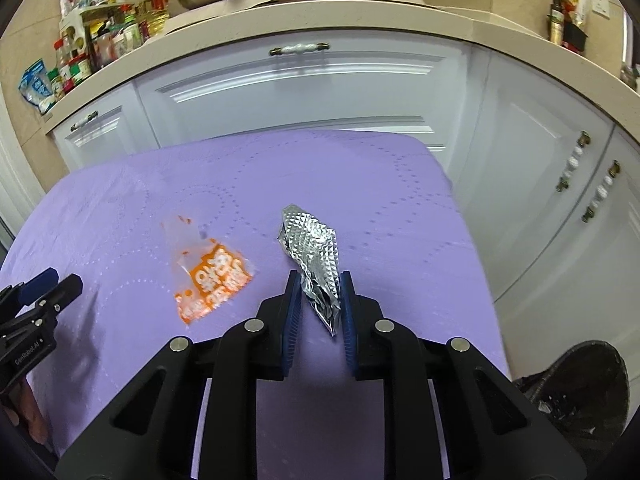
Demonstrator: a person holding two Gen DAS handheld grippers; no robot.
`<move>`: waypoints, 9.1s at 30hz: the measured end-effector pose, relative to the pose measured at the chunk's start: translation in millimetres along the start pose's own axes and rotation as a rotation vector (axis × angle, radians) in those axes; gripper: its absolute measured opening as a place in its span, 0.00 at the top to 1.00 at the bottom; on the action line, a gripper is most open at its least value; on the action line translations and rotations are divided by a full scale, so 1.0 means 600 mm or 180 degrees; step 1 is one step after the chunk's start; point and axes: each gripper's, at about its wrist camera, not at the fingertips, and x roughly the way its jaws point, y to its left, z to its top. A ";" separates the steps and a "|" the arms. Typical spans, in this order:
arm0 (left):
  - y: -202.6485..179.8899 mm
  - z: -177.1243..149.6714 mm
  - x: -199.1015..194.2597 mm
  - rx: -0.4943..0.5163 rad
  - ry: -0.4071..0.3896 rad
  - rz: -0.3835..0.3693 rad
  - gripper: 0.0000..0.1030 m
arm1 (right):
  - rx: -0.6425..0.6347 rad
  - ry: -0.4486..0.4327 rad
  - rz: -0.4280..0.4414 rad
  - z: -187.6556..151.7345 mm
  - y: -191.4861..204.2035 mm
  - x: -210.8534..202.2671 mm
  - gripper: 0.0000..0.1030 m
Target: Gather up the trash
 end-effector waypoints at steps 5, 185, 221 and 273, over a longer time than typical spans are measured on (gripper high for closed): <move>-0.050 0.001 -0.002 0.0145 0.0007 -0.0137 0.44 | 0.0121 -0.0037 -0.0090 -0.012 -0.036 -0.016 0.82; -0.338 -0.193 -0.340 0.1266 -0.1177 -0.1489 0.18 | 0.1095 -0.0968 -0.1745 -0.371 -0.174 -0.492 0.22; -0.327 -0.202 -0.346 0.1248 -0.1127 -0.1528 0.18 | 0.1066 -0.1065 -0.1762 -0.384 -0.151 -0.503 0.21; -0.324 -0.202 -0.333 0.1170 -0.1082 -0.1549 0.18 | 0.1064 -0.1060 -0.1766 -0.375 -0.159 -0.498 0.21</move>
